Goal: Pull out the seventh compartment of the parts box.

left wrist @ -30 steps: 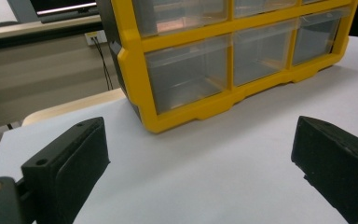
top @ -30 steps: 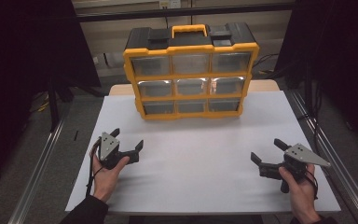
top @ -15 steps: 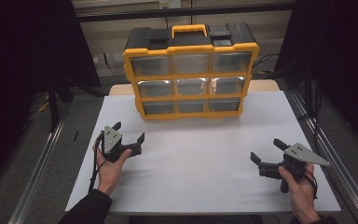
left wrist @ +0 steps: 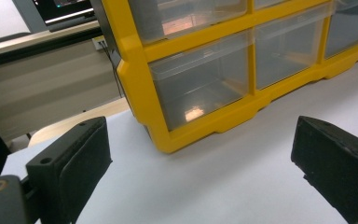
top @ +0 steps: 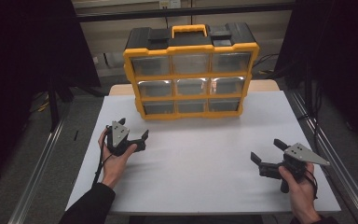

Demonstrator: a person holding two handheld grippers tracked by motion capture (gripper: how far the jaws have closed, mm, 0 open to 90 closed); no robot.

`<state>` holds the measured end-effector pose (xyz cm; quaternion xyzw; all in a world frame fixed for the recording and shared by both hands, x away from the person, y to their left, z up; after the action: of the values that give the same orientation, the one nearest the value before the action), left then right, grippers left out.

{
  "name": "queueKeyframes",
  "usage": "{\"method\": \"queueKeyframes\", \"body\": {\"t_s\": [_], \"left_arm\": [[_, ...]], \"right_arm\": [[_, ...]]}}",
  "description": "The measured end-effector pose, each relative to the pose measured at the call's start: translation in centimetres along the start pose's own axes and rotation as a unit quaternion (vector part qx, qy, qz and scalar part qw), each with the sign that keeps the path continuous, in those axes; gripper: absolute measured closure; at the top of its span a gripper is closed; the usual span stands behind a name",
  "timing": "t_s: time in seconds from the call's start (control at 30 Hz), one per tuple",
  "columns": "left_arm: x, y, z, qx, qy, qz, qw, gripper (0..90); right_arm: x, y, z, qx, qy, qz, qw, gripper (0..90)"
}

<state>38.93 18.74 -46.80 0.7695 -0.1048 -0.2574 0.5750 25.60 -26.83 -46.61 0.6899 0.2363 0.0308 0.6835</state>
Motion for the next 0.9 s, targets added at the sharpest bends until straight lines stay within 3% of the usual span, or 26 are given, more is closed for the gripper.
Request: {"method": "queueKeyframes", "body": {"t_s": [0.17,0.2,0.3,0.37,0.43,0.5,0.57,0.7,0.77,0.8,0.83,0.87,0.9], "left_arm": [[0.7,-0.3,0.0,0.017,-0.004,-0.009,0.9998,4.7],[0.8,-0.3,0.1,0.019,0.003,0.000,0.9998,4.7],[1.1,0.0,0.0,0.030,-0.005,0.018,0.9994,6.7],[1.2,0.1,0.1,0.036,-0.007,0.018,0.9991,7.7],[1.5,0.3,0.1,0.055,0.000,0.022,0.9982,7.3],[1.9,0.5,0.1,0.089,0.004,0.020,0.9958,6.5],[2.2,0.4,0.3,0.101,0.004,0.013,0.9948,6.3],[3.0,0.6,0.4,0.147,0.013,0.012,0.9889,7.8],[3.2,0.7,0.5,0.154,0.018,0.012,0.9879,7.7],[3.6,1.1,0.6,0.175,0.019,0.016,0.9843,7.7],[3.6,1.1,0.6,0.175,0.019,0.016,0.9843,7.7],[3.9,1.3,0.8,0.197,0.024,0.013,0.9801,7.1],[4.1,1.4,0.9,0.208,0.026,0.010,0.9776,6.3]], "right_arm": [[0.0,0.1,-0.2,-0.005,-0.001,0.002,1.0000,0.0],[0.0,0.2,-0.3,-0.007,0.000,0.002,1.0000,0.0],[0.1,0.2,-0.3,-0.009,-0.001,0.002,1.0000,0.0],[0.1,0.2,-0.3,-0.005,-0.001,0.000,1.0000,0.0],[0.1,0.2,-0.3,-0.005,-0.002,0.001,1.0000,0.0],[0.2,0.2,-0.2,-0.007,0.000,0.004,1.0000,0.0],[0.2,0.2,-0.3,-0.007,0.002,0.002,1.0000,0.0],[0.2,0.2,-0.3,-0.007,0.004,0.002,1.0000,0.0],[0.2,0.2,-0.3,-0.007,0.002,0.004,1.0000,0.0],[0.2,0.2,-0.3,-0.008,0.002,0.004,1.0000,0.0],[0.2,0.2,-0.3,-0.008,0.002,0.004,1.0000,0.0],[0.2,0.2,-0.3,-0.008,0.002,0.004,1.0000,0.0],[0.2,0.2,-0.3,-0.008,0.002,0.003,1.0000,0.0]]}}
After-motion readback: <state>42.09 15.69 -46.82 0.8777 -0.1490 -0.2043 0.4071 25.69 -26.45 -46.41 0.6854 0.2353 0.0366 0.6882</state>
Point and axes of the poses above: each handheld gripper's, and its own axes: x roughly forward along the jaws, y roughly out of its top, z roughly to its right, the point moved 4 cm from there along x, roughly forward along the jaws, and after that the axes turned 1 degree about -y, right-handed, at the moved point
